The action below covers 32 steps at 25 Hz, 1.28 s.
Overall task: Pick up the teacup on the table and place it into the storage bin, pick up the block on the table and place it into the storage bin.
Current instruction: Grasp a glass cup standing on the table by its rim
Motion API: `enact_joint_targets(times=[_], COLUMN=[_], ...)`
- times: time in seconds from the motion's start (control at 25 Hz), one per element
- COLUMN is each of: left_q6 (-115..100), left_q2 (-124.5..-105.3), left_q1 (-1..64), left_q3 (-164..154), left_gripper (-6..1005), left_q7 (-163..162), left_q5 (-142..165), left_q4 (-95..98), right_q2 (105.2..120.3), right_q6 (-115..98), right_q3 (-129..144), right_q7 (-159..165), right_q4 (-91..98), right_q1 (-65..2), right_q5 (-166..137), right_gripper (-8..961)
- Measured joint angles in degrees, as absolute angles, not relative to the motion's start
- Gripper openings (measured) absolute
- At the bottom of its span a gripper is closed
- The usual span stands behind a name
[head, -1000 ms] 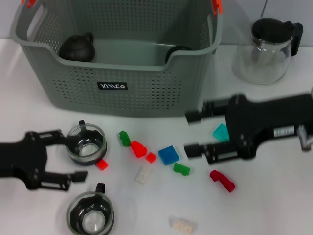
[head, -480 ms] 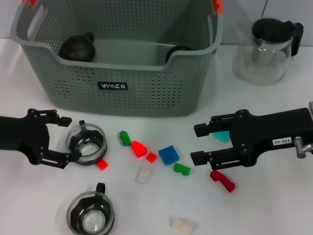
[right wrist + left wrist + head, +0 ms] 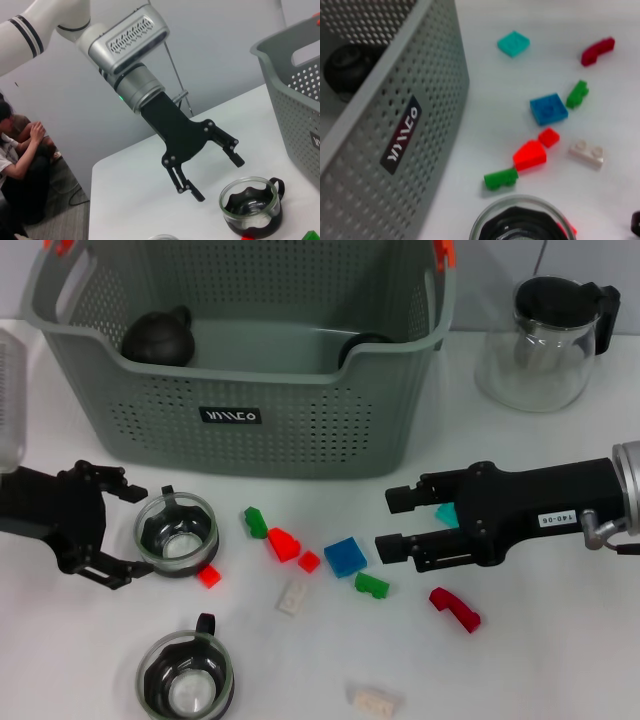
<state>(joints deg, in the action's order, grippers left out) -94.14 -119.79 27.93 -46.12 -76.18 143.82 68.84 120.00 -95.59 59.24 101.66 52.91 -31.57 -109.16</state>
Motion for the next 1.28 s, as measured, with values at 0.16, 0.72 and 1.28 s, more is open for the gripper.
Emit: enact_joint_targets(times=[0.16,0.72,1.28], left_q6=[-93.98,-94.65,-115.56], left_q2=[-120.03,-120.73,-123.53], left_q1=[29.31,31.32,28.59], left_q3=[-47.96,-52.69,-48.76], left_gripper=[873,795,793], left_q7=[-76.18,-76.42,-84.46], left_q5=[147.11,149.7,152.09], left_q4=[69.99,72.54,85.1], right_q2=[120.05,119.88,119.05], right_q6=[-94.55,-91.83,-90.74], right_q3=[59.56,59.25,59.2], right_q7=[102.73,102.83,101.42], right_q4=[52.83,50.66,50.62], right_q1=[-31.72,-32.43,-32.52], right_q5=[-109.16,-109.16,-109.16], right_gripper=[760,761,761])
